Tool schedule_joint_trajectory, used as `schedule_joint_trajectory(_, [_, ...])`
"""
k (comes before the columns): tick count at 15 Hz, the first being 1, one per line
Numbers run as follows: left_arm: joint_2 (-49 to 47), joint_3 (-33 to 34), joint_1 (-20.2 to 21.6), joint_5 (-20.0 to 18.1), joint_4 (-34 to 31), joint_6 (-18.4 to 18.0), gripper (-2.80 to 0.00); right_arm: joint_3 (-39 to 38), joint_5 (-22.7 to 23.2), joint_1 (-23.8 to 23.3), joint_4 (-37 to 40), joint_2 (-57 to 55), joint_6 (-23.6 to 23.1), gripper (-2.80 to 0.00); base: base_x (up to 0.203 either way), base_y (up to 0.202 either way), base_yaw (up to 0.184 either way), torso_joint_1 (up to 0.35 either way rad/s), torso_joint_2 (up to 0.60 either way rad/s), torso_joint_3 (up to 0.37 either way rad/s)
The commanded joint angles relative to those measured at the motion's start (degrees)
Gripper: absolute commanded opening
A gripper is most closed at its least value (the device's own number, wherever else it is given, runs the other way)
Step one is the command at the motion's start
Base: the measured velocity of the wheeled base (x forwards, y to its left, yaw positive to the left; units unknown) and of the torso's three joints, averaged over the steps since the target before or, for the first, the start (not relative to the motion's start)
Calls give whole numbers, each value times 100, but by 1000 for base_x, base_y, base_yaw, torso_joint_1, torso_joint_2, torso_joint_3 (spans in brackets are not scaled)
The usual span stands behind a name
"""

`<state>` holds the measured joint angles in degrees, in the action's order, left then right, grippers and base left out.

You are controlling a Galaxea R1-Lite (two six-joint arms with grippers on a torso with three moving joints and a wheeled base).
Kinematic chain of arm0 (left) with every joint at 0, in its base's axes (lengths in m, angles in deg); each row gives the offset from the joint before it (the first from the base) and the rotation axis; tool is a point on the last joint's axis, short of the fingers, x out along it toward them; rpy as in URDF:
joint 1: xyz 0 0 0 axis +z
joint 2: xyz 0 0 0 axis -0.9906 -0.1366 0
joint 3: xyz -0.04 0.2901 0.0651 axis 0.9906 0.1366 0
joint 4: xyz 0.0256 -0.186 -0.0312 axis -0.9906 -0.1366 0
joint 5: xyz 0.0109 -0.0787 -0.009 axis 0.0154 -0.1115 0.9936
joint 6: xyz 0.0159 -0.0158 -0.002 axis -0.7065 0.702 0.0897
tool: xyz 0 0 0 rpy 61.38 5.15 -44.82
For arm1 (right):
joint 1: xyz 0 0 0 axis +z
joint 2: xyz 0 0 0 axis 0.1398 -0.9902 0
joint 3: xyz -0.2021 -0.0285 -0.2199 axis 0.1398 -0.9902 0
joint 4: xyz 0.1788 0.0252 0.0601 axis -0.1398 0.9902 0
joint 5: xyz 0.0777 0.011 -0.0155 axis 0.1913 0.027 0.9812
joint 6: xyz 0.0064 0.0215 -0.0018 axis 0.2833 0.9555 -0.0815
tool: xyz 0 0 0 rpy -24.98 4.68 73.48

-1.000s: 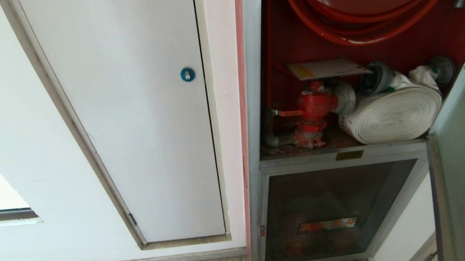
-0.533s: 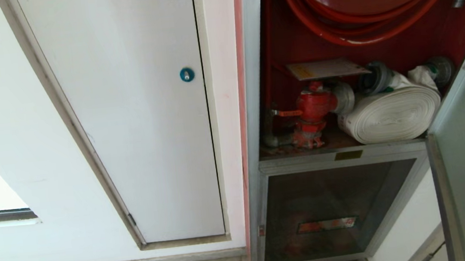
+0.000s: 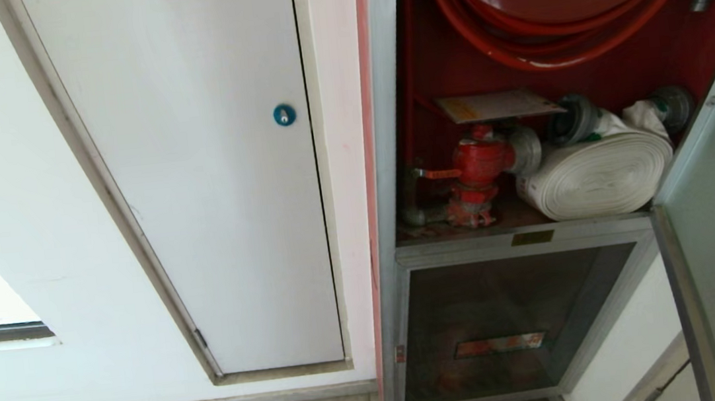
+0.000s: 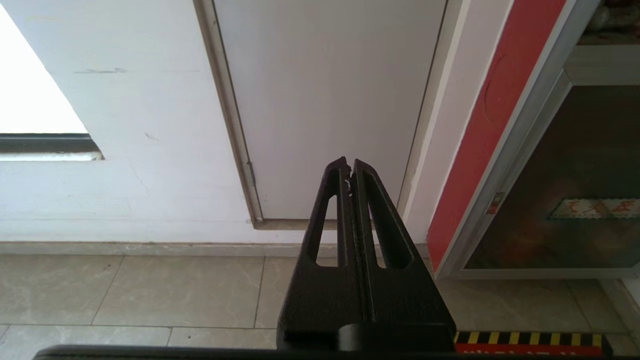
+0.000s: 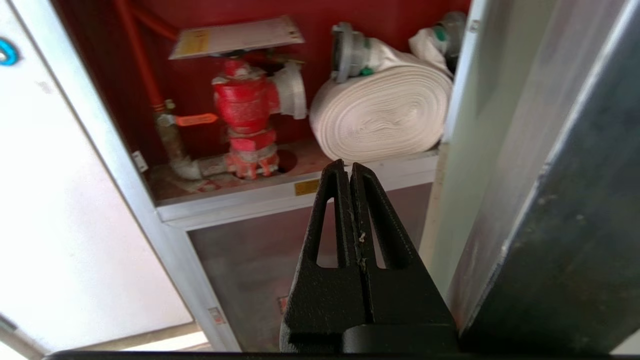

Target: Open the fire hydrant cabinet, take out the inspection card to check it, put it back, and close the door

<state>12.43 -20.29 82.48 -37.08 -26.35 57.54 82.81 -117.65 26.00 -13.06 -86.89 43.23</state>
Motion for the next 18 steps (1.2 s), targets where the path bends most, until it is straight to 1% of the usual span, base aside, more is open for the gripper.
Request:
schedule_joint_trajectory(1, [-4,0,2,1,0,2,-280,-85,-3,-46,1,83,11,-280,0,0,0,0,0,0])
schedule_joint_trajectory(4, [-3,0,2,1,0,2,-280,-59,5,-141,216,230,4,-280,0,0,0,0,0,0])
schedule_joint_trajectory(18, [-8,0,2,1,0,2,-280,-103,32,-746,361,469,4,-280,0,0,0,0,0,0])
